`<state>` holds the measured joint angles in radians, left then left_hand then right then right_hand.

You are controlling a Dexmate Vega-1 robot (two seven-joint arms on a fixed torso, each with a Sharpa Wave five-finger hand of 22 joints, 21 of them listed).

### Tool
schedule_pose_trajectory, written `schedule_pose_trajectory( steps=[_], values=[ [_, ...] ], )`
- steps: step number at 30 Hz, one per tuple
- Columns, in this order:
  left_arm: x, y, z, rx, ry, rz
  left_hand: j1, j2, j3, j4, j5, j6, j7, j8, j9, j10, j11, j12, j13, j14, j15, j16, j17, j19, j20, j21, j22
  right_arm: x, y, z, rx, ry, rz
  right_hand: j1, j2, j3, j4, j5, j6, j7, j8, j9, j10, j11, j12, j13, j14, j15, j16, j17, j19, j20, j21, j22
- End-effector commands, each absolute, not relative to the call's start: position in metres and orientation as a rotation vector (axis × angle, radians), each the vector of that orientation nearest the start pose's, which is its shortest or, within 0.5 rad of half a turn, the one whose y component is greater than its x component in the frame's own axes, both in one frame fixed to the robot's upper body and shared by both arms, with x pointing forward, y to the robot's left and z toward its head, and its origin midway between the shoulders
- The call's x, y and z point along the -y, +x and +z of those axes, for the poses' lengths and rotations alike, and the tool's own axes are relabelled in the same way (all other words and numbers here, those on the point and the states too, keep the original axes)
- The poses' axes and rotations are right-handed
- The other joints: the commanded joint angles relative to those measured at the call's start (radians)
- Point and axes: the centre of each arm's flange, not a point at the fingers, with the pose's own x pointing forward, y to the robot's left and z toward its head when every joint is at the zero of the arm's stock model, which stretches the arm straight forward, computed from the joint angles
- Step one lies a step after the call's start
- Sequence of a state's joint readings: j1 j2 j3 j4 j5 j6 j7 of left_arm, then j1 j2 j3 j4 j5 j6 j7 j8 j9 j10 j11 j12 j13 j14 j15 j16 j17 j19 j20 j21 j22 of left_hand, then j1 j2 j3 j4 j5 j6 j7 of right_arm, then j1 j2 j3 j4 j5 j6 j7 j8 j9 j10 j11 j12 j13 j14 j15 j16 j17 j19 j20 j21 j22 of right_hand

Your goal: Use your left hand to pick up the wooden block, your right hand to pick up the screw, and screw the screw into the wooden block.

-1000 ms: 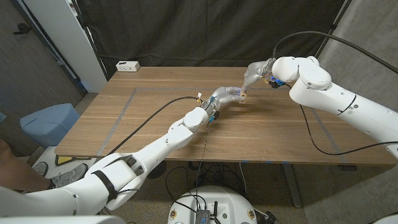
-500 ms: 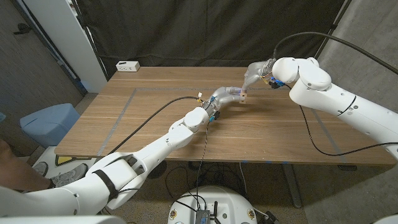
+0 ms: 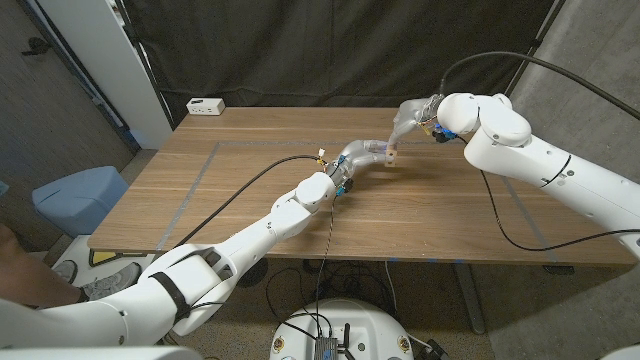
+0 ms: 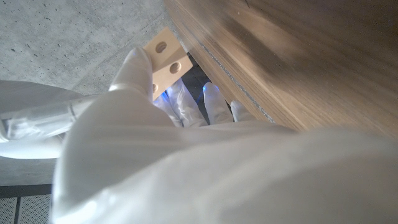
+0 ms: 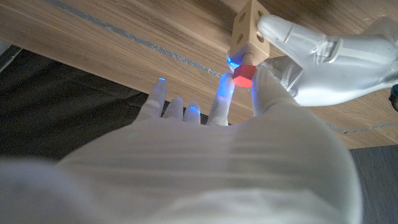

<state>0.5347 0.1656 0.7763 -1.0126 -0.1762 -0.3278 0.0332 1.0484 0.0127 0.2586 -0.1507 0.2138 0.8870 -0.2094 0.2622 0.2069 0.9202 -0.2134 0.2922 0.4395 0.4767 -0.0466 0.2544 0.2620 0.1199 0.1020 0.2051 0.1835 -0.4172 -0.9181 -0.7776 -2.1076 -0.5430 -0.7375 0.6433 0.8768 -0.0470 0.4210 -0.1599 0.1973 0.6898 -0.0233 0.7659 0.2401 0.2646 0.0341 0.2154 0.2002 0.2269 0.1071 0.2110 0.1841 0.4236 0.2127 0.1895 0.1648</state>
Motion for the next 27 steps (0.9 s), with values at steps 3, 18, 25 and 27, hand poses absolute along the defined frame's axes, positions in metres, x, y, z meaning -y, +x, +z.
schedule_pose_trajectory(
  steps=[3, 18, 25, 27],
  values=[
    [-0.0163, 0.6655, -0.0123, 0.671, 0.408, -0.512, -0.035, 0.073, 0.011, 0.003, 0.008, 0.063, 0.004, 0.006, 0.004, 0.015, -0.009, 0.004, 0.173, 0.008, -0.1, -0.002, 0.001, 0.0, 0.004, 0.008, 0.005, 0.1992, 0.5444, 0.1278, 0.234, -1.556, 0.079, -0.004, 0.013, 0.006, 0.007, 0.0, 0.021, 0.002, 0.014, 0.01, 0.018, -0.005, 0.003, 0.002, 0.013, -0.001, 0.004, 0.004, 0.015, -0.002, 0.008, 0.004],
    [-0.016, 0.6646, -0.0135, 0.67, 0.409, -0.512, -0.035, 0.072, 0.011, 0.002, 0.008, 0.064, 0.006, 0.006, 0.004, 0.015, -0.009, 0.003, 0.173, 0.009, -0.1, -0.002, 0.002, 0.001, 0.004, 0.008, 0.005, 0.2002, 0.5428, 0.1242, 0.231, -1.556, 0.031, -0.02, 0.02, 0.002, 0.014, -0.002, 0.067, -0.008, 0.039, 0.016, 0.065, -0.016, 0.009, 0.001, 0.046, -0.022, 0.012, 0.005, 0.037, -0.004, 0.009, 0.004],
    [-0.0157, 0.6636, -0.0141, 0.67, 0.408, -0.511, -0.035, 0.074, 0.012, 0.002, 0.009, 0.064, 0.006, 0.006, 0.004, 0.015, -0.009, 0.002, 0.172, 0.008, -0.1, -0.003, 0.002, 0.001, 0.003, 0.008, 0.005, 0.2012, 0.5425, 0.1224, 0.224, -1.554, 0.024, -0.046, 0.022, -0.007, 0.025, -0.007, 0.092, -0.008, 0.048, 0.012, 0.078, -0.017, 0.008, 0.001, 0.051, -0.025, 0.012, 0.007, 0.046, -0.001, 0.008, 0.004],
    [-0.0154, 0.6634, -0.0142, 0.67, 0.409, -0.511, -0.034, 0.072, 0.012, 0.001, 0.009, 0.063, 0.005, 0.006, 0.004, 0.015, -0.009, 0.002, 0.173, 0.009, -0.1, -0.003, 0.002, 0.001, 0.003, 0.008, 0.005, 0.2014, 0.5422, 0.1219, 0.225, -1.556, 0.02, -0.052, 0.021, -0.009, 0.027, -0.008, 0.096, -0.01, 0.049, 0.012, 0.08, -0.017, 0.007, 0.001, 0.052, -0.026, 0.012, 0.008, 0.046, -0.001, 0.008, 0.004]
  ],
)
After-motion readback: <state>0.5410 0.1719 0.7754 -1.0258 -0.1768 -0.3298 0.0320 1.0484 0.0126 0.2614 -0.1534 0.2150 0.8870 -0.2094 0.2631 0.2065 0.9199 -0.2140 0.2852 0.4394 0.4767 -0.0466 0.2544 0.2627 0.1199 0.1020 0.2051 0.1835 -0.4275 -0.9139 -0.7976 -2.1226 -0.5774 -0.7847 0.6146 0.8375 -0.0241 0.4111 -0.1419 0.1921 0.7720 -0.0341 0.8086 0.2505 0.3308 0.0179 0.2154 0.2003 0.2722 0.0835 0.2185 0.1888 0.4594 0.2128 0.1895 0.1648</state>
